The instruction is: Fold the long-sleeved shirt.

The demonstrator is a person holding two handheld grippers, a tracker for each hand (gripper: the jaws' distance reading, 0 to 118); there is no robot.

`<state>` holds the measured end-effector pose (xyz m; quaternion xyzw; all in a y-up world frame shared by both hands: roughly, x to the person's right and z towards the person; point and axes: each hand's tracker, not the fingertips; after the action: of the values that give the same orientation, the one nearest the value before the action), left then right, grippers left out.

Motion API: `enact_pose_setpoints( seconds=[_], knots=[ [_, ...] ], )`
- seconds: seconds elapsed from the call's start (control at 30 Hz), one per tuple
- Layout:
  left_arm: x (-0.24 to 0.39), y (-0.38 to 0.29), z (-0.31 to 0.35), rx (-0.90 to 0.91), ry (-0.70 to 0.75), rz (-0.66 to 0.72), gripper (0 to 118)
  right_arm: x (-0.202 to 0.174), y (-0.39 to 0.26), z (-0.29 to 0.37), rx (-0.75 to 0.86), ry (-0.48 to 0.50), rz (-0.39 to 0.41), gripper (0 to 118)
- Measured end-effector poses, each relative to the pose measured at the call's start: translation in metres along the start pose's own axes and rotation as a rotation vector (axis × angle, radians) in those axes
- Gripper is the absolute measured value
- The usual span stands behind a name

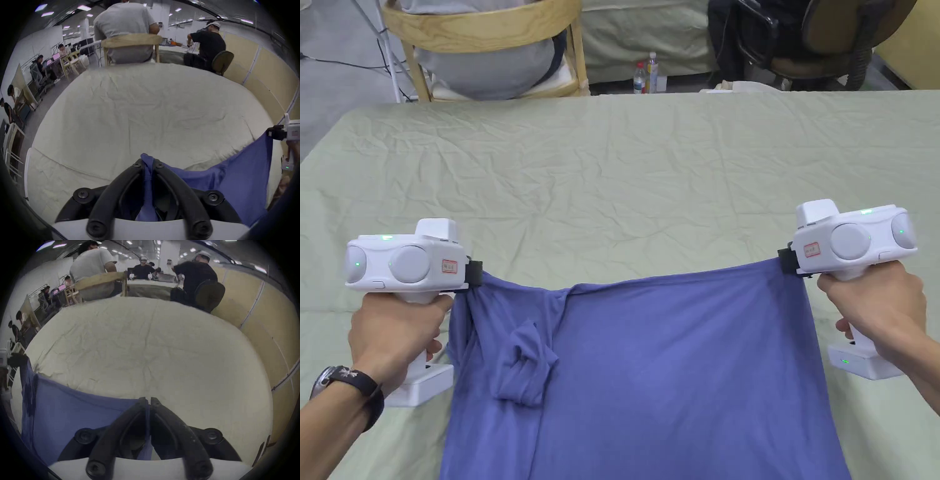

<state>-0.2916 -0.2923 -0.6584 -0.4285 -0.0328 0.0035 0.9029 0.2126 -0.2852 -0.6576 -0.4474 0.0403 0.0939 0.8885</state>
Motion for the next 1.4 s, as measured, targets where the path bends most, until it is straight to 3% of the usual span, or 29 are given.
enact_pose_setpoints(
  seconds=[0.1,0.27,0.43,0.63,0.9,1.1,1.2,1.3,1.33,1.4],
  knots=[
    [0.0,-0.019,0.036,0.049,-0.039,0.012,7,-0.004,-0.021,0.033,0.033,0.019,0.028,6],
    [-0.006,-0.078,0.098,0.112,-0.058,0.024,7,-0.005,-0.079,0.094,0.103,0.066,-0.024,6],
    [-0.007,-0.145,0.156,0.133,-0.081,0.042,7,-0.014,-0.144,0.146,0.138,0.059,0.023,6],
    [0.0,-0.227,0.202,0.134,-0.107,0.059,7,-0.021,-0.226,0.173,0.082,0.091,0.0,6],
    [-0.009,-0.295,0.21,0.082,-0.121,0.122,7,-0.023,-0.287,0.165,0.008,0.107,-0.019,6],
    [-0.017,-0.313,0.203,0.025,-0.108,0.118,7,-0.028,-0.303,0.158,-0.053,0.114,0.018,6],
    [-0.019,-0.317,0.192,-0.034,-0.108,0.114,7,-0.024,-0.307,0.147,-0.09,0.13,-0.023,6],
    [-0.013,-0.32,0.187,-0.044,-0.095,0.082,8,-0.026,-0.309,0.143,-0.112,0.129,-0.015,6],
    [-0.012,-0.32,0.187,-0.037,-0.086,0.078,9,-0.026,-0.309,0.143,-0.108,0.127,-0.012,8],
    [-0.012,-0.319,0.19,-0.025,-0.064,0.07,28,-0.027,-0.309,0.143,-0.135,0.102,0.013,30]
  ],
)
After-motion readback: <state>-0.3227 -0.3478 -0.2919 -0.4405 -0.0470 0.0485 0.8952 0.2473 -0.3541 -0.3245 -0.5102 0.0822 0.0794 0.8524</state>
